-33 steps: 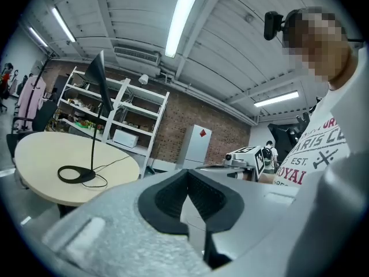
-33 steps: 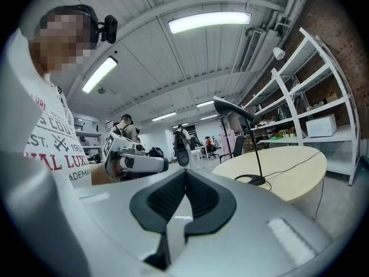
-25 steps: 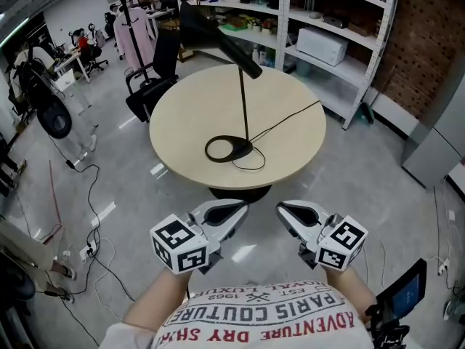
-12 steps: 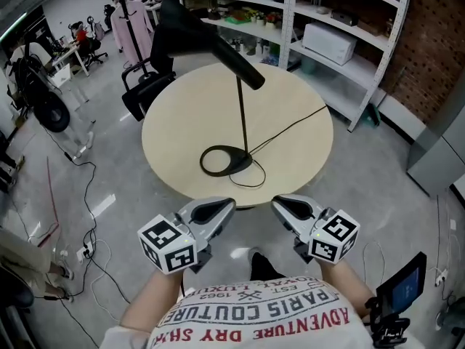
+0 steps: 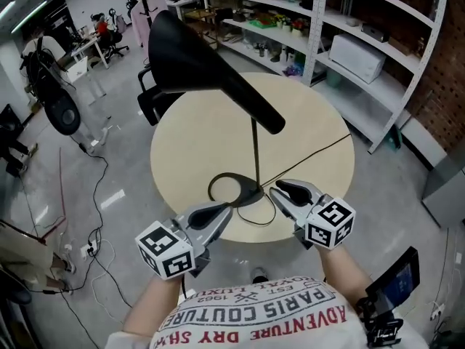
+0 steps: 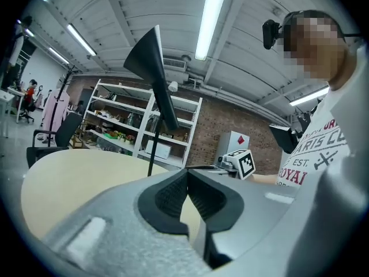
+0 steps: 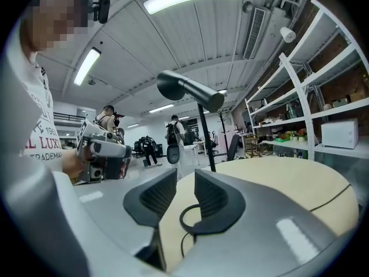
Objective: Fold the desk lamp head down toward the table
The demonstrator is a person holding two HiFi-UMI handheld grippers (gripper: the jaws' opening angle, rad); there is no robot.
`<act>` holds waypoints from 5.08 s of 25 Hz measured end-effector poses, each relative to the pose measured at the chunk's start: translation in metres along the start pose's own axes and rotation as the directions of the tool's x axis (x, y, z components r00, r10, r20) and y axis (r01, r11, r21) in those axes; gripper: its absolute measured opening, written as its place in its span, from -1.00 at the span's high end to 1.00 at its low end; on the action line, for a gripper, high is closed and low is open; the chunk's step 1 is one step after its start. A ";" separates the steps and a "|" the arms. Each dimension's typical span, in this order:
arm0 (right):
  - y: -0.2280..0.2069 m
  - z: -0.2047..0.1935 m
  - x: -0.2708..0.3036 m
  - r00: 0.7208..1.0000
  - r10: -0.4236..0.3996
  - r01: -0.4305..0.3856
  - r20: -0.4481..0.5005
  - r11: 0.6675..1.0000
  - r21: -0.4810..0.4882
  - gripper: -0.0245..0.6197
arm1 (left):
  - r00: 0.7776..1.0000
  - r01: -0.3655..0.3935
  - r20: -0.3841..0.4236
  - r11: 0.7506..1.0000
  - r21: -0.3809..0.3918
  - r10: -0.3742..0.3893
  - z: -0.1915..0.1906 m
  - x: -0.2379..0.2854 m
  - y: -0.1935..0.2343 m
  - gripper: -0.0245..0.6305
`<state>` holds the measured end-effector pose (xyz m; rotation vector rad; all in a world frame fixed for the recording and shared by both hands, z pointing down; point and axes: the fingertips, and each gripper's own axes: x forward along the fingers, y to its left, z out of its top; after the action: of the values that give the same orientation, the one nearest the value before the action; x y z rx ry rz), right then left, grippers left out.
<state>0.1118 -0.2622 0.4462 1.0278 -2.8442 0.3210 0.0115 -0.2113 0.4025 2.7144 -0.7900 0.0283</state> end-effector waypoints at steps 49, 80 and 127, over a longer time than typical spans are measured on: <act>-0.040 -0.006 0.107 0.993 -0.075 0.060 -0.086 0.983 -0.172 0.80 | 0.993 -0.050 0.120 0.934 0.355 0.008 0.209 -0.044 0.090 0.52; -0.037 -0.013 0.113 0.995 -0.040 0.022 -0.093 0.982 -0.186 0.80 | 0.989 -0.026 0.141 0.914 0.404 -0.034 0.240 -0.045 0.085 0.57; -0.044 -0.014 0.105 0.995 -0.055 0.038 -0.082 0.981 -0.190 0.80 | 0.979 -0.002 0.193 0.949 0.316 -0.062 0.211 -0.044 0.096 0.76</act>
<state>0.0593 -0.3570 0.4848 1.0143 -2.7055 0.0871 -0.0904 -0.3288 0.2248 3.0693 -0.8644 -0.1418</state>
